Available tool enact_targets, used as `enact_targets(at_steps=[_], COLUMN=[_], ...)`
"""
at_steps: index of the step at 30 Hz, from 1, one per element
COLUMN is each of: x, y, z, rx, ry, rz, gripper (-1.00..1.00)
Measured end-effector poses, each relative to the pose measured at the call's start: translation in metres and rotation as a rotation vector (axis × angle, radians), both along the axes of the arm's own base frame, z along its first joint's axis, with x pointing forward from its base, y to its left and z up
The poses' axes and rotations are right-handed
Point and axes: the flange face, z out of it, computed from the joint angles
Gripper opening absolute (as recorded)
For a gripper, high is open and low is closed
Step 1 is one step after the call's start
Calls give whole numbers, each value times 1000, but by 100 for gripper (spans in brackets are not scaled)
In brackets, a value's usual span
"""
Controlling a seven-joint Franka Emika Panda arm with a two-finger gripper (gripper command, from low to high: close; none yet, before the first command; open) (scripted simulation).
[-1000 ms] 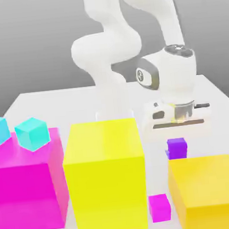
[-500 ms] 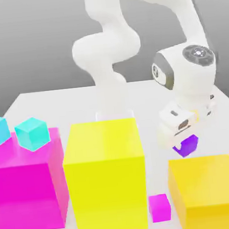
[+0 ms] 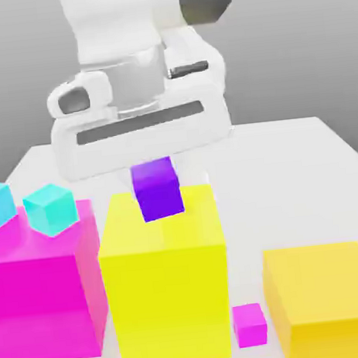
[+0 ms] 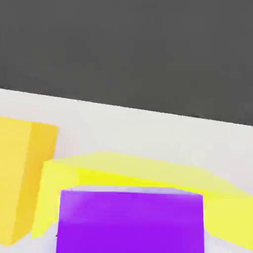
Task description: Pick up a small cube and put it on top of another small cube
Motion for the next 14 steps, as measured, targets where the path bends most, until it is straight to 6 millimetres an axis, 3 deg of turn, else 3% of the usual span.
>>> enact_targets(at_steps=[3, 7, 9, 11, 12, 14], x=[-29, -90, -104, -108, -109, -109], y=[-75, -170, -187, -191, -192, -192], z=[17, 28, 9, -19, -27, -27], rx=[-24, -52, -55, -56, -57, -56], ry=[12, 59, 73, 76, 76, 76], rz=[-237, -571, -630, -645, -647, -647], gripper=[-100, -100, -100, -100, 100, 100])
